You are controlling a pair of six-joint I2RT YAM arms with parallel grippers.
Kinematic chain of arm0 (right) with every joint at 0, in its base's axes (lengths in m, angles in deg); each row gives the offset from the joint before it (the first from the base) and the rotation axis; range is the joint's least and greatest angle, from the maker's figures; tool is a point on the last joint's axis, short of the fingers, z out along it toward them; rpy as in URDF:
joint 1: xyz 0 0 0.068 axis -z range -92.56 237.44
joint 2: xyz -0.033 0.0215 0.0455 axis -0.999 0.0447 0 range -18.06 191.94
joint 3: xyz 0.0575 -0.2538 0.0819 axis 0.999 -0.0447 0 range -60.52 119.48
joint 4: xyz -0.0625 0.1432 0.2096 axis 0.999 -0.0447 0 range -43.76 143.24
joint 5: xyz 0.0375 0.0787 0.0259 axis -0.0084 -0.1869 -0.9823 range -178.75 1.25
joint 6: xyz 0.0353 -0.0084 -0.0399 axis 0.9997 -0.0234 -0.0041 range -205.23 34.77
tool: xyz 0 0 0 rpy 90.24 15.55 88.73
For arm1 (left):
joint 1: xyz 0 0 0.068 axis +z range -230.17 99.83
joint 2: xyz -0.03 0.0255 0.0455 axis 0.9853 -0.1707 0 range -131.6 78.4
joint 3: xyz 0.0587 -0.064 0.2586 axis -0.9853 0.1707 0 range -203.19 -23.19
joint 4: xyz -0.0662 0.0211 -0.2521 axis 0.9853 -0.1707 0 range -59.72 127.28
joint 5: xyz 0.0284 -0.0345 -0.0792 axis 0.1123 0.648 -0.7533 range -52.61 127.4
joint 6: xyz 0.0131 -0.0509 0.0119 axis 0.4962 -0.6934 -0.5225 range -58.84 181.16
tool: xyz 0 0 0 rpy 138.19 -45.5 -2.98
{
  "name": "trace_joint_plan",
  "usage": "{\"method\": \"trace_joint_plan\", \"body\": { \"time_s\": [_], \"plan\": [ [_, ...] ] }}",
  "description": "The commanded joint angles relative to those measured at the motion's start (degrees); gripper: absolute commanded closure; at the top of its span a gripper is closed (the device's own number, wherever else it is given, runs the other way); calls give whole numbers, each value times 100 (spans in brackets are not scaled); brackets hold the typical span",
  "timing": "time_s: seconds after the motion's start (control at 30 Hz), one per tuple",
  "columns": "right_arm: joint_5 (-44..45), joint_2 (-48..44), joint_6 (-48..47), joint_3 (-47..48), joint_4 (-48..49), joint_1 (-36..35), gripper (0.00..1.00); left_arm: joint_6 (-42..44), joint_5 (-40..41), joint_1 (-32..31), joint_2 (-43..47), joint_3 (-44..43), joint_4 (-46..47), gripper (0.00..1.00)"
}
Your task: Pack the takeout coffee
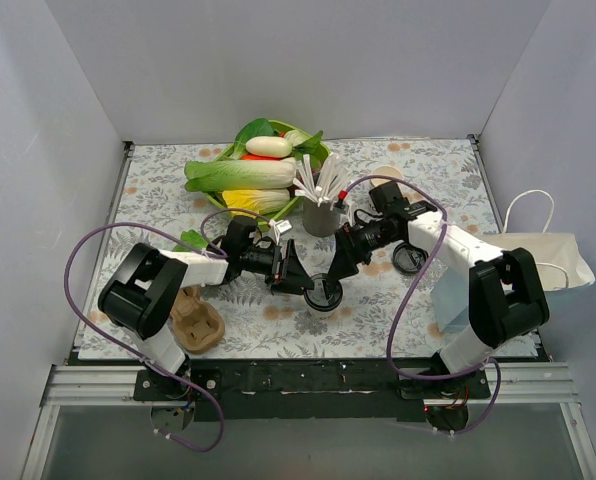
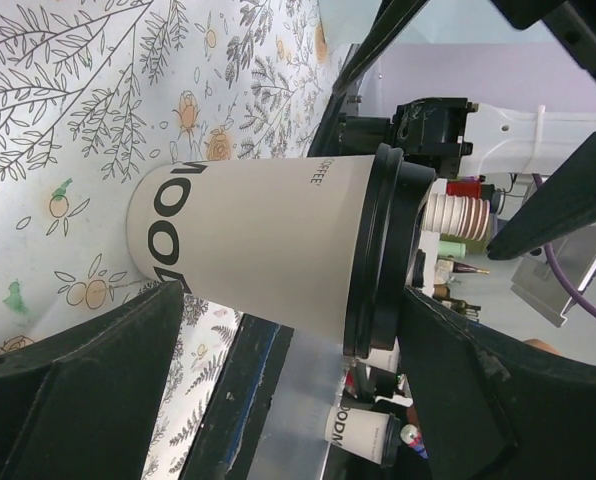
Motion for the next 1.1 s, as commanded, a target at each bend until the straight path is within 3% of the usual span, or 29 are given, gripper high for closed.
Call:
{"method": "trace_joint_plan", "body": {
  "time_s": [0.0, 0.5, 0.8, 1.07],
  "plan": [
    [-480, 95, 486, -332, 417, 34, 2, -18, 222, 67, -210, 10, -20, 16],
    [-823, 596, 1716, -1009, 1516, 385, 14, -519, 3, 146, -711, -104, 262, 19],
    [-1043, 877, 2647, -1492, 2263, 535, 17, -950, 47, 164, -983, -86, 367, 20],
    [-1087, 965, 2876, -1704, 2545, 543, 18, -1126, 187, 164, -1150, 72, 403, 22]
  ]
}}
